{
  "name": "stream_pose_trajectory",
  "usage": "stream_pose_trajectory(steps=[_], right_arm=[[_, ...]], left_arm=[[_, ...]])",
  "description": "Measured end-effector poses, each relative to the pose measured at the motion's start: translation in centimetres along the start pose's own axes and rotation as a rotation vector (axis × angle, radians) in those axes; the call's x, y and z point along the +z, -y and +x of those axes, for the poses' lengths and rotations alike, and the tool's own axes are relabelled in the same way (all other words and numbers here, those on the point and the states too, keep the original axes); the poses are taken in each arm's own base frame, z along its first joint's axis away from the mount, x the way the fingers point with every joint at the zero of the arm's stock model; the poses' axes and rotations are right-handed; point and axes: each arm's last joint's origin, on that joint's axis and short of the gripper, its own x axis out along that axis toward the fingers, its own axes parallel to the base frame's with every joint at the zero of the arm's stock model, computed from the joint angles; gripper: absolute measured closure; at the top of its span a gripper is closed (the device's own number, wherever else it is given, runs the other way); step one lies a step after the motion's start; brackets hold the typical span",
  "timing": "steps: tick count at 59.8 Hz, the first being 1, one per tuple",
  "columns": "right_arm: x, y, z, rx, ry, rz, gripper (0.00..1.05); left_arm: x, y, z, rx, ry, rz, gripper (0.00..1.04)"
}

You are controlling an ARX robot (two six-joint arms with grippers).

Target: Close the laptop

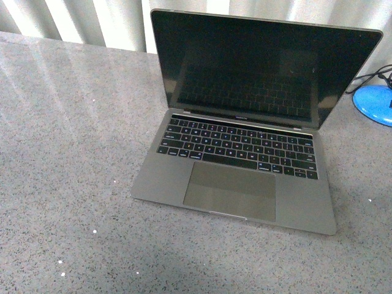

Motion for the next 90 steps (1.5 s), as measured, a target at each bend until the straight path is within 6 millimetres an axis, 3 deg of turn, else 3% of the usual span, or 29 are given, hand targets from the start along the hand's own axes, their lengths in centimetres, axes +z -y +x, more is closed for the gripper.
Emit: stream_pose_trajectory(steps=[90], right_arm=[[0.00,0.00,0.00,0.000,0.000,0.000,0.10]], left_arm=[[0.00,0.00,0.00,0.000,0.000,0.000,0.07]])
